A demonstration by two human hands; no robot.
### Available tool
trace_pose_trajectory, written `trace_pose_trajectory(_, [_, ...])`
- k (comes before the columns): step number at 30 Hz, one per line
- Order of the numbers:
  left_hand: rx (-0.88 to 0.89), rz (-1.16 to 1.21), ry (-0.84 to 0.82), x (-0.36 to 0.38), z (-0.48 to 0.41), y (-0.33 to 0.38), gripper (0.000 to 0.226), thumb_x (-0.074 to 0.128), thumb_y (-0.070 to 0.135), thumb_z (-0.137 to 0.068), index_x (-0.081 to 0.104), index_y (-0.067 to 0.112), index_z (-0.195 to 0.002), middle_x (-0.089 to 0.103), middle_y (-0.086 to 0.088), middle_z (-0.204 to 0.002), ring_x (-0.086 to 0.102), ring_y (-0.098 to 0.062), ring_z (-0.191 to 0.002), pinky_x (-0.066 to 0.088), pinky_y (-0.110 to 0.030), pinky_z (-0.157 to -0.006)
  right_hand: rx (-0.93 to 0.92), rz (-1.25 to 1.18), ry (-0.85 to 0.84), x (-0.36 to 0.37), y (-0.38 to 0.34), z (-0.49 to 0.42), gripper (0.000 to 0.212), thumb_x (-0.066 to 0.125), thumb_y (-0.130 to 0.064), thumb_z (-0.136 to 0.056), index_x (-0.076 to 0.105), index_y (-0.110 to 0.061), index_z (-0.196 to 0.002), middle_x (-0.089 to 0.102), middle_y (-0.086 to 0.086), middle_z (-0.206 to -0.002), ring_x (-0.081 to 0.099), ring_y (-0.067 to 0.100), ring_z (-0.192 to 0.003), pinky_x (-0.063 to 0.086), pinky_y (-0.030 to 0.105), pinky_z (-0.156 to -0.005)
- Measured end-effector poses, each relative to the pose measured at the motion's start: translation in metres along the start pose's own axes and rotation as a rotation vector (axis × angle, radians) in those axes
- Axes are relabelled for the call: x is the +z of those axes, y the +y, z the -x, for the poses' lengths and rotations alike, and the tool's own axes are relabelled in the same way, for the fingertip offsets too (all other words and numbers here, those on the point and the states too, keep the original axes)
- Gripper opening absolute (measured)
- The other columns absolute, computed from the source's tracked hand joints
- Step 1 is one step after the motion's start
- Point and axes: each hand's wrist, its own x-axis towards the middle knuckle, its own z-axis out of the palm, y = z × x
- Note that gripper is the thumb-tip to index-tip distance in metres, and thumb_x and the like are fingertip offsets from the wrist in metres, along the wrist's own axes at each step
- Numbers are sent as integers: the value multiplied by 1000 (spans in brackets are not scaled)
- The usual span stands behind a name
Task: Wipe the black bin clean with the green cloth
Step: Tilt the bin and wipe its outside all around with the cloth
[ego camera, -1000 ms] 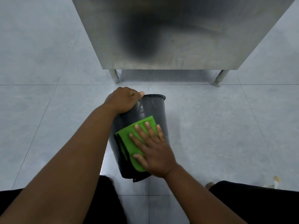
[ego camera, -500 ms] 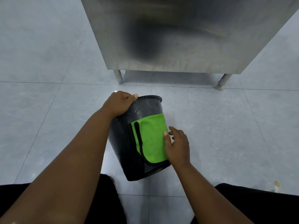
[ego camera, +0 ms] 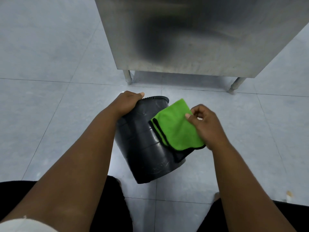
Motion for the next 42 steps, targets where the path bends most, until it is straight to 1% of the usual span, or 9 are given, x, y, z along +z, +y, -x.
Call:
trace_pose_trajectory(5, [-29, 0, -17, 1, -2, 3, 65, 45, 56, -94, 66, -6, -91, 70, -21, -97, 64, -28, -83, 42, -32, -71, -207, 162, 53, -7, -37, 5, 13, 72, -18, -89, 60, -20, -86, 48, -8, -55, 40, 8, -48, 34, 15, -50])
trace_pose_trajectory(13, [3, -45, -4, 2, -2, 9, 41, 44, 61, -91, 61, 24, -87, 71, -18, -99, 65, -30, -93, 45, -36, -85, -581, 495, -52, 101, -9, 49, 18, 67, -23, -85, 68, -13, -100, 68, 3, -106, 66, 28, -83, 55, 34, -64])
trace_pose_trajectory(19, [8, -61, -8, 2, -3, 6, 39, 47, 55, -95, 58, 19, -83, 57, -7, -82, 51, -18, -76, 36, -33, -70, -700, 532, 39, 107, 12, 48, 19, 65, -27, -91, 74, -18, -104, 70, -5, -118, 58, 28, -89, 53, 39, -72])
trace_pose_trajectory(22, [24, -64, -39, 5, -2, 10, 40, 47, 53, -96, 56, 18, -78, 55, -3, -76, 50, -16, -71, 35, -33, -69, -681, 643, 99, 100, 21, 38, 28, 64, -30, -90, 71, -27, -117, 61, -5, -137, 54, 31, -117, 47, 43, -93])
trace_pose_trajectory(26, [64, -96, -128, 8, 3, 21, 51, 54, 38, -98, 37, 21, -53, 36, 12, -42, 32, -4, -42, 28, -29, -55, -621, 692, -43, 101, 30, 35, 55, 52, -46, -96, 47, -27, -148, 28, 2, -164, 15, 31, -154, 19, 51, -122])
trace_pose_trajectory(30, [123, -225, -137, 11, 5, 27, 51, 51, 38, -100, 36, 17, -57, 35, 5, -53, 34, -10, -50, 28, -29, -54, -587, 881, -149, 112, 23, 42, 67, 39, -58, -98, 28, -28, -156, 8, 5, -168, -2, 32, -155, 4, 59, -123])
trace_pose_trajectory(37, [70, -181, -111, 16, 6, 22, 49, 47, 41, -101, 33, 15, -61, 37, 0, -59, 36, -15, -55, 27, -31, -57, -879, 959, -319, 127, 26, 63, 60, 49, -56, -94, 41, -35, -149, 16, 0, -167, 5, 30, -155, 2, 61, -121])
trace_pose_trajectory(40, [34, -86, -101, 19, 9, 22, 58, 39, 53, -100, 59, 5, -73, 58, 2, -71, 53, -17, -67, 39, -32, -66, -755, 783, -191, 110, 38, 42, 64, 49, -57, -93, 37, -34, -152, 14, 1, -167, 7, 31, -155, 6, 58, -122])
trace_pose_trajectory(42, [32, -40, -118, 21, 12, 24, 57, 36, 56, -100, 74, 17, -85, 67, 4, -85, 61, -15, -79, 44, -32, -73, -542, 594, -116, 94, 48, 22, 70, 42, -58, -94, 22, -32, -157, 5, 2, -167, 0, 28, -155, 5, 46, -125])
